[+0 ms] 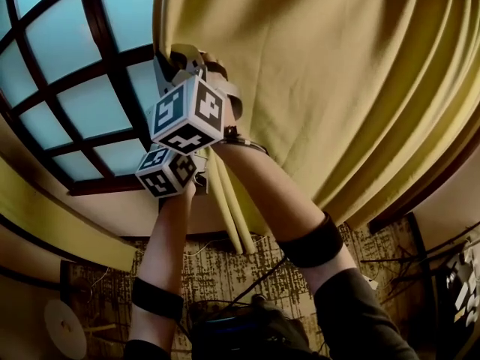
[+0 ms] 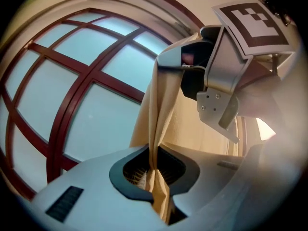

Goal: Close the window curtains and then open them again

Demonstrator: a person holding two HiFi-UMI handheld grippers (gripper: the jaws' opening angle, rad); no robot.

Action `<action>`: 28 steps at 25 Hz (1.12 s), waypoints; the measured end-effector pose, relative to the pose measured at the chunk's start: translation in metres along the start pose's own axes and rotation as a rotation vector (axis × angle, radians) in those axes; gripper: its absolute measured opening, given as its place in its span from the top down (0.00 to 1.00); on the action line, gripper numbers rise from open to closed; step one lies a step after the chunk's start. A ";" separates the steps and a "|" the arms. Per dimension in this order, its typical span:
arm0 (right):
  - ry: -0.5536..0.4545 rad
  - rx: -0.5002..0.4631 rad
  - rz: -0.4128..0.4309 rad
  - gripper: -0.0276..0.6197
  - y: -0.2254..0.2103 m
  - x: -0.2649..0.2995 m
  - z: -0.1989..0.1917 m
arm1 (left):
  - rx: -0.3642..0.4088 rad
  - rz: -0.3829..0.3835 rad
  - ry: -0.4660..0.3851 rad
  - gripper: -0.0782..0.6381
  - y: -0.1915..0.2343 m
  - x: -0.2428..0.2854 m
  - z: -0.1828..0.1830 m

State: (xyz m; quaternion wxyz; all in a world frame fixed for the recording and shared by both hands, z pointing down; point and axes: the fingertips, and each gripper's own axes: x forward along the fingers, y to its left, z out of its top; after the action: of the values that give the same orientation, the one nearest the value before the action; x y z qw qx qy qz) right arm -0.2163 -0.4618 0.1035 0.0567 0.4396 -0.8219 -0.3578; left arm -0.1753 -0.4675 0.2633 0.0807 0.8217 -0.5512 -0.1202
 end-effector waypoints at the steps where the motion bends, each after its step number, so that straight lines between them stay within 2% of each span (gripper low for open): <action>1: -0.002 -0.005 -0.003 0.91 0.004 0.004 0.006 | 0.008 0.000 -0.006 0.88 0.006 -0.004 0.006; 5: -0.003 -0.039 0.013 0.91 0.027 0.026 0.031 | 0.003 0.004 -0.005 0.88 0.037 -0.020 0.023; 9: 0.001 -0.071 0.067 0.91 0.069 0.047 0.047 | -0.024 0.049 -0.015 0.88 0.077 -0.043 0.029; 13: -0.048 -0.057 0.084 0.91 0.099 0.063 0.078 | -0.017 0.089 -0.053 0.88 0.112 -0.070 0.049; 17: -0.086 -0.026 0.097 0.91 0.114 0.068 0.102 | -0.017 0.102 -0.060 0.88 0.129 -0.092 0.063; 21: -0.086 0.000 0.083 0.91 0.113 0.068 0.102 | 0.023 0.116 -0.050 0.87 0.147 -0.097 0.057; 28: -0.022 -0.013 0.055 0.90 0.104 0.063 0.079 | -0.021 0.059 -0.044 0.87 0.128 -0.088 0.047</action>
State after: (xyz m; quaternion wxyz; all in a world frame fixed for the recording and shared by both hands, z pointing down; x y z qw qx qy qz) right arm -0.3576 -0.4305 0.0977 0.0604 0.4127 -0.8318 -0.3664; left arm -0.3345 -0.4352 0.2613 0.0808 0.8014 -0.5755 -0.1415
